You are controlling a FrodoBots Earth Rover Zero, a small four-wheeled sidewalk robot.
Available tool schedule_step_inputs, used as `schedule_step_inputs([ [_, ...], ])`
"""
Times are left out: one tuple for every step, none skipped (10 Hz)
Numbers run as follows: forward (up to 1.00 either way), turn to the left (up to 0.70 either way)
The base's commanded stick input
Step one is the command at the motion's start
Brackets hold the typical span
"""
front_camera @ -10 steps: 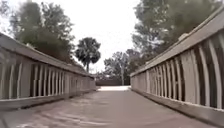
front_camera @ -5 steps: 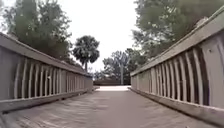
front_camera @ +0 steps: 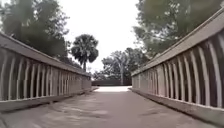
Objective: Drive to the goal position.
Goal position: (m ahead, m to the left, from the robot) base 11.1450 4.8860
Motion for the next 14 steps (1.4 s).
schedule_step_inputs([
  [0.85, 0.0],
  [0.85, 0.0],
  [0.85, 0.0],
  [0.85, 0.0],
  [0.85, 0.0],
  [0.85, 0.0],
  [0.85, 0.0],
  [0.85, 0.0],
  [0.85, 0.0],
  [0.85, 0.0],
  [0.85, 0.0],
  [0.85, 0.0],
  [0.85, 0.0],
  [0.85, 0.0],
])
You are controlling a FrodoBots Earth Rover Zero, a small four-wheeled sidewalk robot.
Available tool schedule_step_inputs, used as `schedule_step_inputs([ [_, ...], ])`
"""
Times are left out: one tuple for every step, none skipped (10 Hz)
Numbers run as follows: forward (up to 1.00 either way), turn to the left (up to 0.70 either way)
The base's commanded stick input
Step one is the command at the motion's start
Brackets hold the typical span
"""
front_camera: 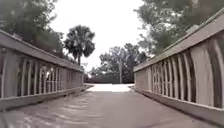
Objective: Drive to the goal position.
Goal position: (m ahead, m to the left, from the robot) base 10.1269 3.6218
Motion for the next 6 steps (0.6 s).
schedule_step_inputs([
  [0.85, 0.0],
  [0.85, 0.0],
  [0.85, 0.0],
  [0.85, 0.0],
  [0.85, 0.0],
  [0.85, 0.0],
])
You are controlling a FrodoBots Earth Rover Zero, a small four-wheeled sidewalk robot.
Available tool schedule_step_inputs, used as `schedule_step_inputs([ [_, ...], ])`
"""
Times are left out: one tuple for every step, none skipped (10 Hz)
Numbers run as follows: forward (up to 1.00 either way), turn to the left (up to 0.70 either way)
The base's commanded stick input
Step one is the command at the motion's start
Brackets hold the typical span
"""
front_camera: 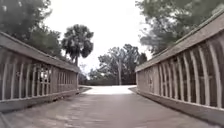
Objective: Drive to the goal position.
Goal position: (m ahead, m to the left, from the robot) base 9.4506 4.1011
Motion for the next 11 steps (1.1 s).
schedule_step_inputs([
  [0.85, 0.0],
  [0.85, 0.0],
  [0.85, 0.0],
  [0.85, 0.0],
  [0.85, 0.0],
  [0.85, 0.0],
  [0.85, 0.0],
  [0.85, 0.0],
  [0.85, 0.0],
  [0.85, 0.0],
  [0.85, 0.0],
])
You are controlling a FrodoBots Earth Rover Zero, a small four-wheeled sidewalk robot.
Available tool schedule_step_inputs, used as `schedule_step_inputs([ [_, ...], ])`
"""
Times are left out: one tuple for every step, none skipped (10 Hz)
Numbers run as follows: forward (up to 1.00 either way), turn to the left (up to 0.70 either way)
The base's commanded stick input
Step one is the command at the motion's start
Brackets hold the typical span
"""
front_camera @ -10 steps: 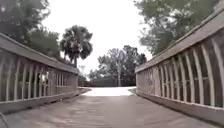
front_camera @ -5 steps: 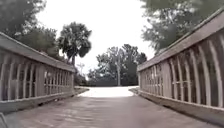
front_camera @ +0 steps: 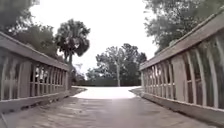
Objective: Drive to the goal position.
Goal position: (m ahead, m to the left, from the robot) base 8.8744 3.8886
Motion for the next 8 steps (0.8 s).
schedule_step_inputs([
  [0.85, 0.0],
  [0.85, 0.0],
  [0.85, 0.0],
  [0.85, 0.0],
  [0.85, 0.0],
  [0.85, 0.0],
  [0.85, 0.0],
  [0.85, 0.0],
])
